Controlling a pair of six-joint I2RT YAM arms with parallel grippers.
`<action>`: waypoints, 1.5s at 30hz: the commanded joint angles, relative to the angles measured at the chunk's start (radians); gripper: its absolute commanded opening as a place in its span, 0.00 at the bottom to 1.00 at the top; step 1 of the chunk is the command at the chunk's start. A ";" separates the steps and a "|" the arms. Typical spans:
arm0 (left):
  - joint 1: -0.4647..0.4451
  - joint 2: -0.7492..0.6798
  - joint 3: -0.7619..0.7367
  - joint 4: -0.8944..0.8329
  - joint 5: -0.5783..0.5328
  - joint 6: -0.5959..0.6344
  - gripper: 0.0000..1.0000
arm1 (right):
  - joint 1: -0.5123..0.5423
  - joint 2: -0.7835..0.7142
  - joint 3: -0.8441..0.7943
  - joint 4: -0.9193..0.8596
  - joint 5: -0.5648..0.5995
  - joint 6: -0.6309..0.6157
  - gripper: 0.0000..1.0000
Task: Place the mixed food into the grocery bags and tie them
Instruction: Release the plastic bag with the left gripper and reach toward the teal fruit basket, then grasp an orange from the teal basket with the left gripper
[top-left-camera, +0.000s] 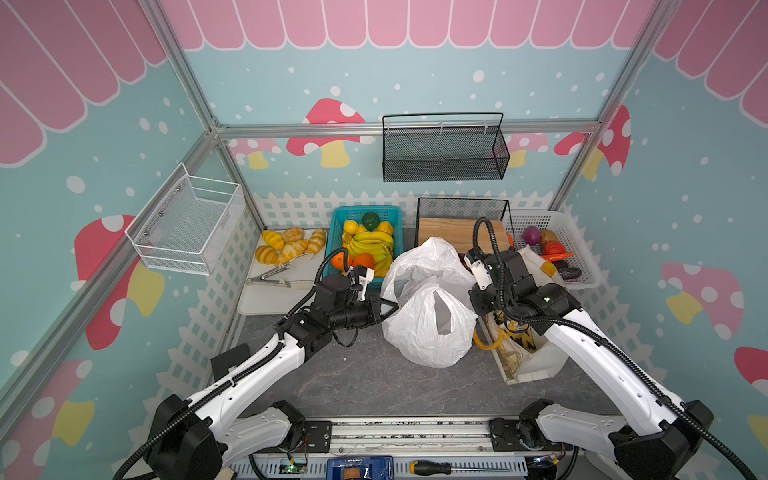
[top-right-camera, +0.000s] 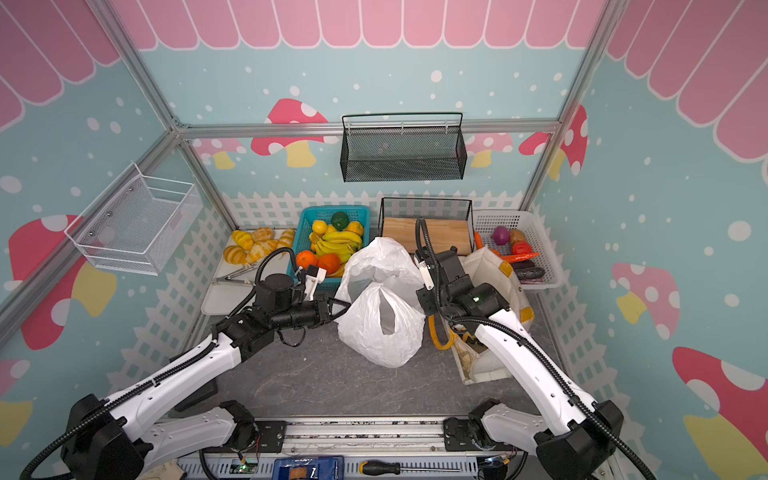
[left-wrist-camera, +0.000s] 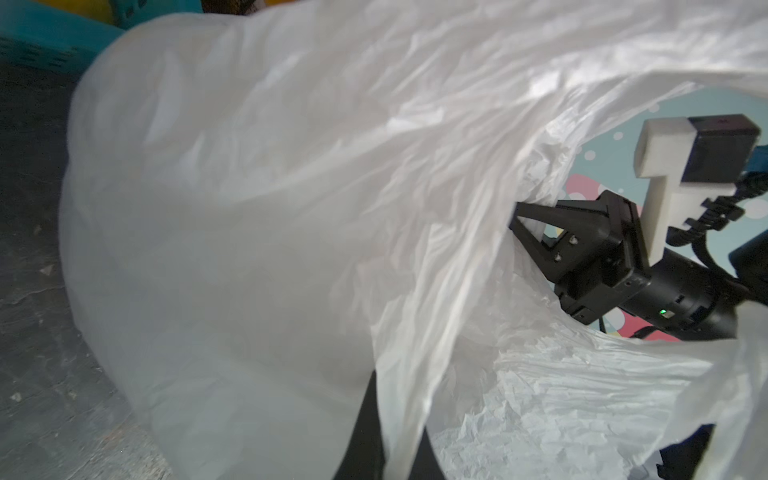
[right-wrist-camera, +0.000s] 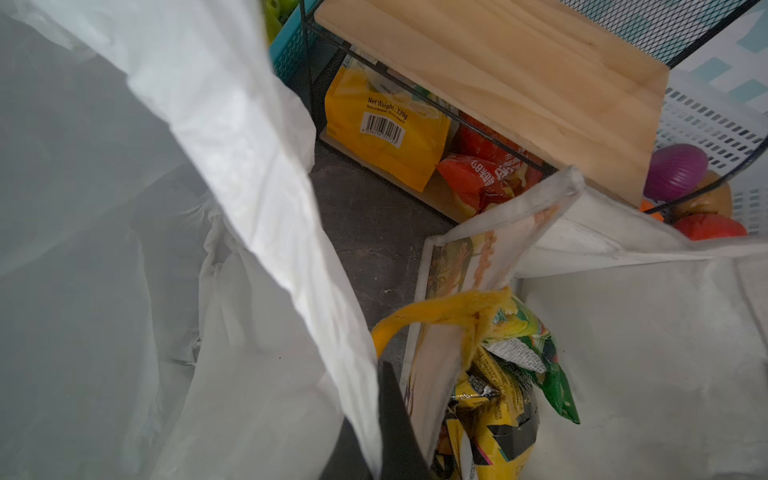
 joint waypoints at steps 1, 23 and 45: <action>-0.002 0.041 0.040 0.051 0.042 0.000 0.00 | -0.017 -0.042 0.076 -0.028 0.021 -0.049 0.00; 0.277 0.050 0.071 0.024 -0.532 0.244 0.74 | -0.022 0.023 0.031 0.200 -0.215 -0.022 0.00; 0.332 0.715 0.559 -0.240 -0.676 0.435 0.80 | -0.025 0.101 0.025 0.245 -0.229 -0.102 0.00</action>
